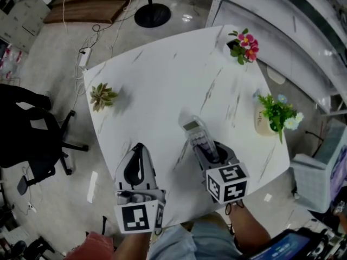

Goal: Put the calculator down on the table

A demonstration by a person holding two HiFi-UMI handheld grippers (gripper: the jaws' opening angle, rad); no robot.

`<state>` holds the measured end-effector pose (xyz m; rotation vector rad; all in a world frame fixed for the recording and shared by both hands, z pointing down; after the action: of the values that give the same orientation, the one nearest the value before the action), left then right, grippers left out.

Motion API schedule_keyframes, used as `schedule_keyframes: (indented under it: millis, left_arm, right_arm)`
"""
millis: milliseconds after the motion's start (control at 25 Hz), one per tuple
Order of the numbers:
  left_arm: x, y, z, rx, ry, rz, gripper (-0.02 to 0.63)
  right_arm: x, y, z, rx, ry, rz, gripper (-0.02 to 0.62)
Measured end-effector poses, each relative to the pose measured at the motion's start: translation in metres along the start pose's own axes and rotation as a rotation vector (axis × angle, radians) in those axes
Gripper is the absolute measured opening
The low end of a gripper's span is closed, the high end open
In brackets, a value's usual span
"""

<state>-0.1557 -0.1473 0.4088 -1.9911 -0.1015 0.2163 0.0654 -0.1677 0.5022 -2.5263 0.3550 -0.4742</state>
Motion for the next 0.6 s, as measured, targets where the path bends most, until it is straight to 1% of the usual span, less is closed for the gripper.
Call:
schedule_keyframes:
  millis: [80, 320, 600]
  left_arm:
    - [0.003, 0.002, -0.002, 0.015, -0.013, 0.004, 0.008]
    - [0.005, 0.0, -0.002, -0.02, -0.001, 0.005, 0.008]
    - [0.011, -0.001, -0.006, -0.026, -0.013, 0.001, 0.008]
  right_arm:
    - [0.002, 0.0, 0.001, 0.0, -0.001, -0.006, 0.176]
    - [0.007, -0.001, 0.003, 0.006, -0.011, -0.016, 0.193]
    - [0.018, -0.003, 0.004, 0.012, -0.022, -0.032, 0.225]
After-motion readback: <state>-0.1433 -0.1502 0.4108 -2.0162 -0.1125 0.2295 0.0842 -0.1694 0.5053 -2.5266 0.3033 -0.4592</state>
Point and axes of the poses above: the fingertips, and each gripper's own axes: z backward along the fingers, x to its right, y out of its top, the point moved 9 cm from there along z, backward along the fingers, and after that the axes turned 8 degrees about -x, right-handed, at the moved point
